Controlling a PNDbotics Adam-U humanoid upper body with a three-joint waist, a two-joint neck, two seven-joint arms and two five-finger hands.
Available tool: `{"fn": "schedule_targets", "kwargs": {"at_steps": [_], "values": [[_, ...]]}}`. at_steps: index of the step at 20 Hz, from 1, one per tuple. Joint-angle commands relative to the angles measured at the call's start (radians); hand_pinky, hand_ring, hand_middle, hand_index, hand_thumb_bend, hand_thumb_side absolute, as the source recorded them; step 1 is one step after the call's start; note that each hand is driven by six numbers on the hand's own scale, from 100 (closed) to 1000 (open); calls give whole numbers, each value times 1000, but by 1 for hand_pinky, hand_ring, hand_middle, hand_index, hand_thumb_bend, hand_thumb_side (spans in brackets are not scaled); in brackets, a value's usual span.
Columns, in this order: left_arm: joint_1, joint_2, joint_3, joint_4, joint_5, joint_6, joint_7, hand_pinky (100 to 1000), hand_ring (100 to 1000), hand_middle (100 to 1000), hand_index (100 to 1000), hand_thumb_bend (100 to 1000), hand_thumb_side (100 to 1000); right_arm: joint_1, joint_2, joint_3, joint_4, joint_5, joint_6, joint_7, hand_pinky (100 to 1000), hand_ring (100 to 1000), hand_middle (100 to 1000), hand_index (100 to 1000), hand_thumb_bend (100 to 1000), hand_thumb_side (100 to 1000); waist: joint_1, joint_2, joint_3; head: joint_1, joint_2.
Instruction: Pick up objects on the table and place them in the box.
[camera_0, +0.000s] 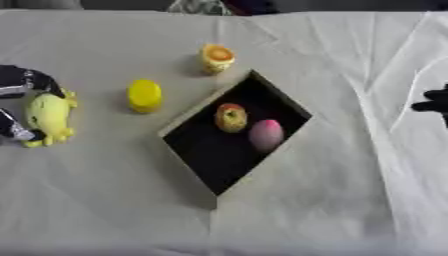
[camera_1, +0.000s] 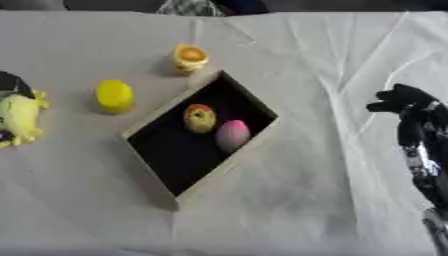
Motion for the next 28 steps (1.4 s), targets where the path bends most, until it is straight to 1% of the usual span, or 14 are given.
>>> {"fn": "schedule_targets", "kwargs": {"at_steps": [1,2,3,4,8,11,12,13,14,17,20,24,26,28], "values": [[-1,25,-7,-29,22,-100,-124,754,827,743,792,332,286,-2,-10,-4,-14,2,5,-3,1000,725,745,867,100,607,9,-16,1,4,4],[1,32,-10,-47,37,-97,-130,750,823,739,788,310,283,-2,-11,-3,-14,3,4,-2,1000,725,745,867,100,607,10,-17,1,4,4],[3,41,-14,-72,56,-96,-136,747,821,738,783,194,390,-2,-12,-3,-14,4,4,-2,1000,725,744,867,100,607,10,-17,1,4,4],[4,52,-17,-105,81,-97,-142,744,819,734,782,258,273,-1,-12,-3,-14,4,3,-2,1000,725,744,867,100,607,10,-17,1,4,4],[-19,78,-5,-250,202,-74,-165,737,812,728,776,216,247,1,-17,-2,-14,3,-2,-4,1000,726,744,867,100,604,12,-21,3,6,4],[-41,75,4,-311,265,-41,-182,737,812,728,776,216,247,1,-21,-5,-14,-3,-5,-7,1000,726,744,867,100,604,12,-22,4,6,4],[-49,66,6,-323,282,-36,-188,712,792,699,762,135,214,1,-22,-5,-14,-5,-6,-6,1000,726,744,867,100,601,12,-23,3,8,4],[-80,25,11,-331,312,-35,-190,710,790,697,761,129,211,1,-24,-6,-14,-9,-8,-7,1000,726,744,867,100,601,12,-24,4,6,4],[-107,-17,16,-332,341,-34,-198,691,775,678,753,100,200,1,-26,-6,-14,-12,-9,-7,1000,726,744,867,100,602,11,-25,6,5,4],[-165,-129,29,-327,406,-30,-241,674,763,664,748,100,196,-3,-26,-8,-14,-20,-7,-4,1000,726,744,867,100,602,8,-25,8,1,4],[-204,-212,27,-338,435,-33,-276,667,758,658,745,100,193,-5,-25,-11,-14,-26,-8,-3,1000,726,744,867,100,602,4,-23,10,-5,4],[-230,-305,6,-366,462,-32,-293,647,747,647,739,100,184,-9,-32,-19,-14,-42,-10,-8,1000,727,744,867,100,603,2,-23,14,-8,4],[-225,-345,-16,-380,464,-29,-286,603,723,632,736,100,183,-11,-39,-24,-14,-52,-10,-11,1000,727,744,867,100,603,2,-24,15,-11,4],[-215,-379,-40,-397,446,-24,-280,604,726,636,741,100,181,-10,-46,-30,-14,-61,-6,-14,1000,726,743,867,100,603,2,-26,17,-16,4]]}}
